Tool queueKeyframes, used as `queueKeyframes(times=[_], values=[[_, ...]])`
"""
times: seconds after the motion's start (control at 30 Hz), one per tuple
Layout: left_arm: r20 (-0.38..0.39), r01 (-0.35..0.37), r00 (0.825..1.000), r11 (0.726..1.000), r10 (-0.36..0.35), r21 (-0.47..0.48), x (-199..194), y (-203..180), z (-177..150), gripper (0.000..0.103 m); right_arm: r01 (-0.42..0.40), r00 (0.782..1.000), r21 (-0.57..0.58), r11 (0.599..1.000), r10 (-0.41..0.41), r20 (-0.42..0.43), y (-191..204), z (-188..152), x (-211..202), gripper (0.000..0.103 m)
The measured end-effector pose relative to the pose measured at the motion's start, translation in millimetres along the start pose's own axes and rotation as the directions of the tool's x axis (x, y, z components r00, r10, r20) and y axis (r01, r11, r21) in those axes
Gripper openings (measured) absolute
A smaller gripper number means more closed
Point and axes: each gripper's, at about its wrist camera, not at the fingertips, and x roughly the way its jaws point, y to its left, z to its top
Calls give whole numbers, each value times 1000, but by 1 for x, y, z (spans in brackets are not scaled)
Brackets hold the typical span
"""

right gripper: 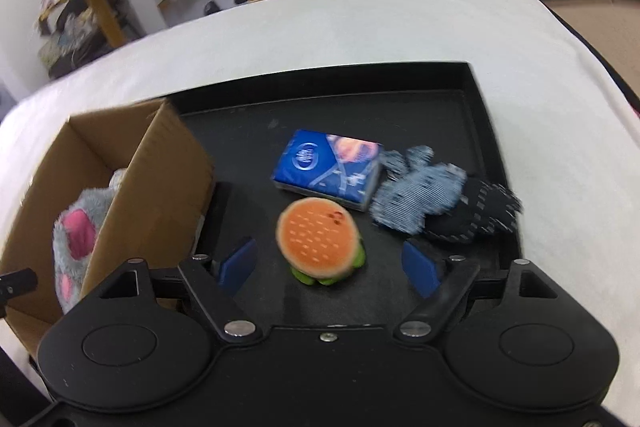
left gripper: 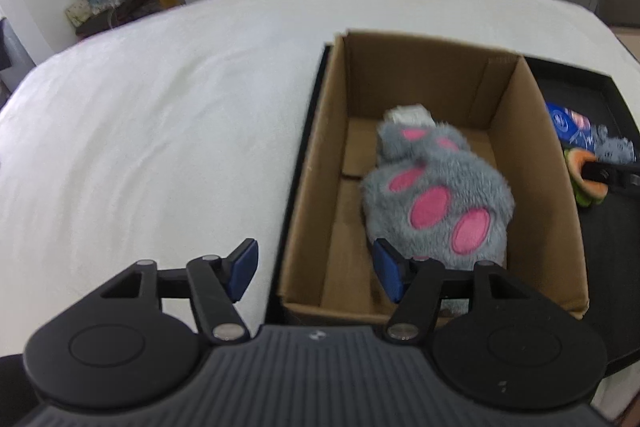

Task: Organize soft objects
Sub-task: 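Move the right gripper to the burger plush and grasp it, then lift the burger plush with the right gripper and release it into the box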

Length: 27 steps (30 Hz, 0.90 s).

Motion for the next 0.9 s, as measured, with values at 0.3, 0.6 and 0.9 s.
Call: queueKeyframes(times=[0.3,0.6,0.9], values=[[-8,15,1000,1000,-15,6,-5,-8,0,62,28,999,-194,981,-31,-11,32,-19,24,34],[-7,68,998,998,-68,-11,5,2,-5,62,-28,1000,-169,985,26,-11,22,-17,15,31],[30,98,995,994,-96,-54,11,12,-4,37,-29,998,-177,984,38,47,34,-2,-24,30]])
